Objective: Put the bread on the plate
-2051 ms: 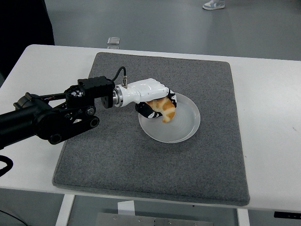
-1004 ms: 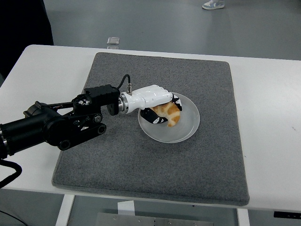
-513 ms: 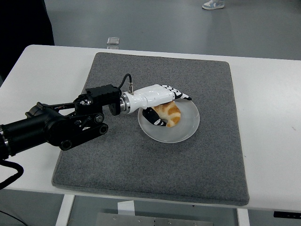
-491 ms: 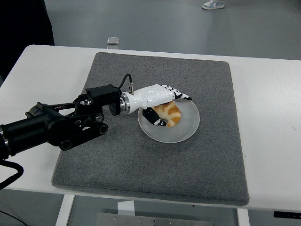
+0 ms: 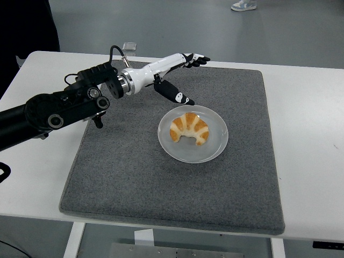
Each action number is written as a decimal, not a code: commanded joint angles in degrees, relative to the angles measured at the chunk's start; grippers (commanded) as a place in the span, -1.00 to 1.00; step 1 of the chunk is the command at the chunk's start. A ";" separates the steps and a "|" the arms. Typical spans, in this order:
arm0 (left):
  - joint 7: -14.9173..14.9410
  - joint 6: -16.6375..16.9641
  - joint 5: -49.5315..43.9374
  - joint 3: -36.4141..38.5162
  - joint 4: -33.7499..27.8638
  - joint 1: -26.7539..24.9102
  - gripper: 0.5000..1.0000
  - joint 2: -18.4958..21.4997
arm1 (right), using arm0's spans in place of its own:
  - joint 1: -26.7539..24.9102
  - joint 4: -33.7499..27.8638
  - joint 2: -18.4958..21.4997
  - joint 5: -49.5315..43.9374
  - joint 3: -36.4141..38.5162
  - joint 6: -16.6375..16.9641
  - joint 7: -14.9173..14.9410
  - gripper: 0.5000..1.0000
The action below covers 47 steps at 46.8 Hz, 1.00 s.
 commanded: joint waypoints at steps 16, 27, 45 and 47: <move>0.09 -18.98 -32.65 -6.82 8.82 -2.24 0.98 10.07 | 0.01 0.00 0.00 0.00 0.01 0.01 0.01 0.81; 2.63 -27.24 -45.75 -7.79 19.72 -1.01 0.98 11.04 | 0.01 0.00 0.00 0.00 0.01 0.01 0.01 0.81; 9.49 -30.33 -63.41 -7.88 26.94 2.07 0.98 10.16 | 0.01 0.00 0.00 0.00 0.01 0.01 0.01 0.81; 9.58 -30.33 -65.26 -7.88 26.94 2.42 0.99 10.07 | 0.01 0.00 0.00 0.00 0.01 0.01 0.01 0.81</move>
